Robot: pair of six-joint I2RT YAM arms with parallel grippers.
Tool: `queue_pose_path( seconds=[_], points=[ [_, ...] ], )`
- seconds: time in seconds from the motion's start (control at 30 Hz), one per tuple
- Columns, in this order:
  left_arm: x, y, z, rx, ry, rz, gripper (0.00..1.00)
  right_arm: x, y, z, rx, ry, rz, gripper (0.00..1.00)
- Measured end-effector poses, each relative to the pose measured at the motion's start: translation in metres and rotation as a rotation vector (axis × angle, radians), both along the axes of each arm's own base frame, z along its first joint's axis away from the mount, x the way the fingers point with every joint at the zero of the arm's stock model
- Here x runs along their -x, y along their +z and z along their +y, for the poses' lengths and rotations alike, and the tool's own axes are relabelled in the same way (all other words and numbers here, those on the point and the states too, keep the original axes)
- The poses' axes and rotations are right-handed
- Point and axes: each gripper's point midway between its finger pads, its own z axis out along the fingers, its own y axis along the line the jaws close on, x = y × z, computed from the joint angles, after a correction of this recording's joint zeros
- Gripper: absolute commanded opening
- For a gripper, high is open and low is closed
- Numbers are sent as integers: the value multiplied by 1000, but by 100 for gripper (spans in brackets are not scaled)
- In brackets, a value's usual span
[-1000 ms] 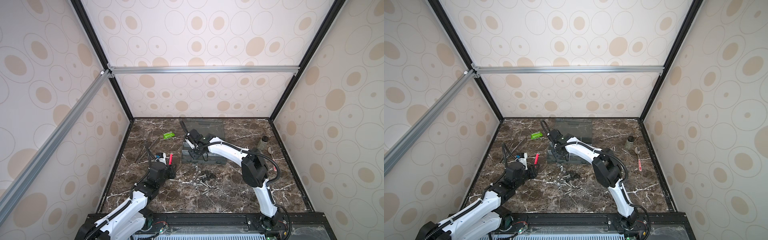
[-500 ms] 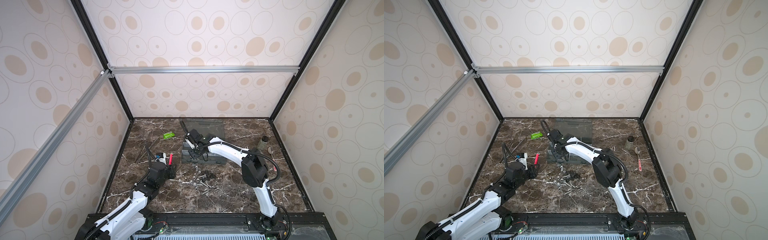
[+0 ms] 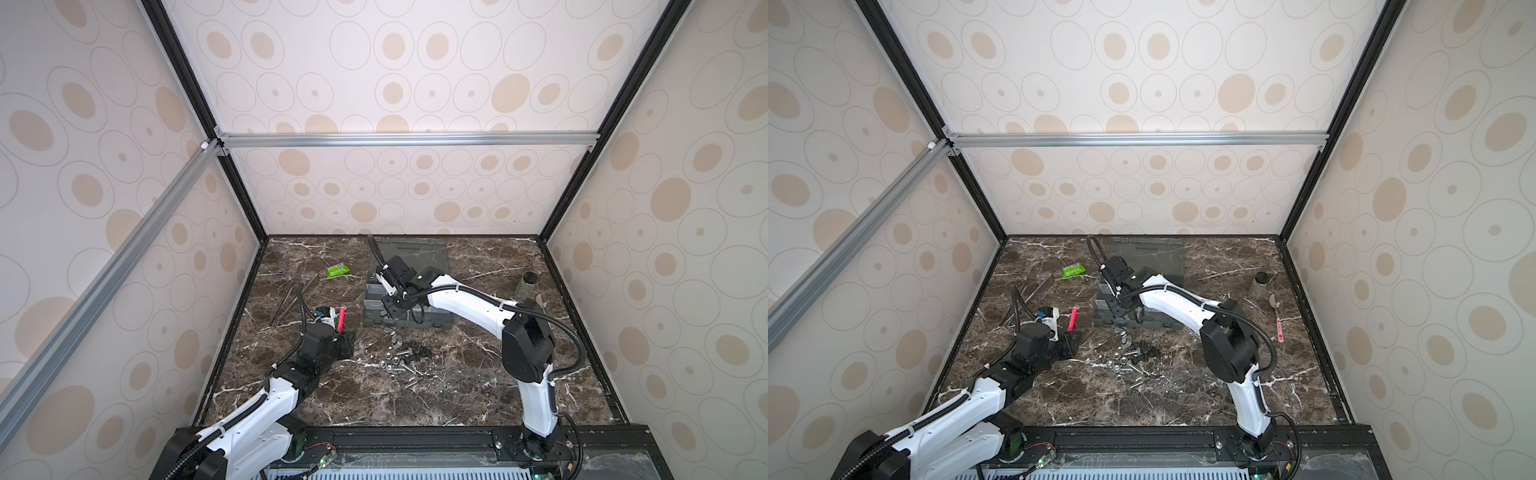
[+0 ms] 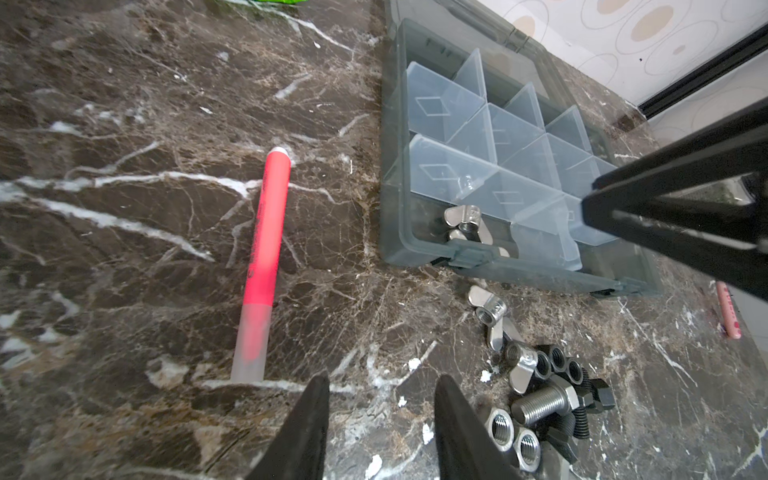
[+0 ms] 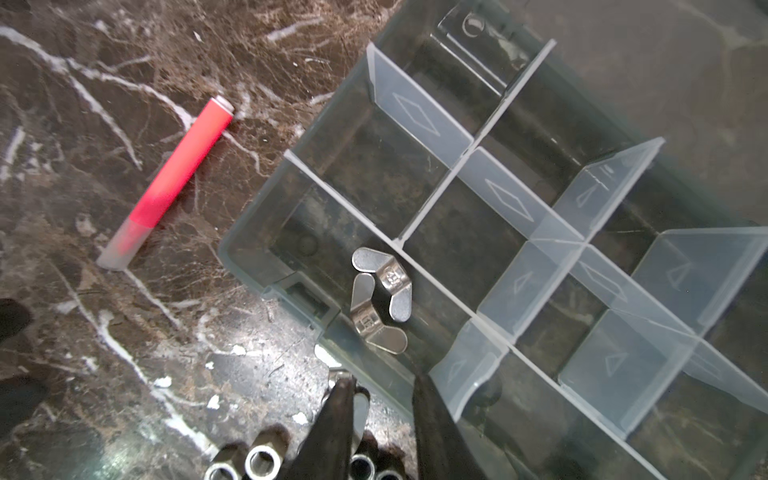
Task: Sort the screws and nuts into containers
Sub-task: 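Draw the right gripper back while the left gripper reaches for another wing nut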
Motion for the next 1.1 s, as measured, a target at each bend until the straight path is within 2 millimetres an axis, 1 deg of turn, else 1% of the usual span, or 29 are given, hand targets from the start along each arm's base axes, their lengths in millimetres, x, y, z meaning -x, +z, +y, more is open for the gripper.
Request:
queue_pose_path(
  seconds=[0.07, 0.17, 0.27, 0.3, 0.33, 0.47, 0.57, 0.67, 0.8, 0.93, 1.1],
  points=[
    [-1, 0, -2, 4, -8, 5, 41, 5, 10, -6, -18, -9, -13, 29],
    [-3, 0, -6, 13, -20, 8, 40, 13, 18, -19, -30, -28, -26, 30],
    [-6, 0, -12, 23, -35, 20, 40, 26, 20, -37, -39, -57, -35, 31],
    [-7, 0, -14, 27, -42, 22, 40, 32, 20, -46, -41, -73, -36, 31],
    [-8, 0, -18, 28, -54, 29, 40, 37, 20, -55, -37, -87, -37, 31],
    [-13, -1, -32, 26, -89, 46, 40, 51, 22, -83, -40, -144, -49, 31],
    [-14, -2, -47, 29, -124, 50, 40, 60, 25, -102, -51, -191, -68, 32],
    [-12, -8, -67, 40, -162, 71, 41, 70, 24, -121, -60, -237, -84, 33],
    [-11, -19, -97, 36, -216, 118, 45, 86, 16, -144, -60, -296, -87, 33],
    [-18, -25, -121, 29, -242, 148, 46, 98, 6, -160, -60, -343, -79, 33],
    [-24, -32, -140, 15, -250, 171, 47, 108, 2, -173, -72, -387, -77, 33]
  ],
)
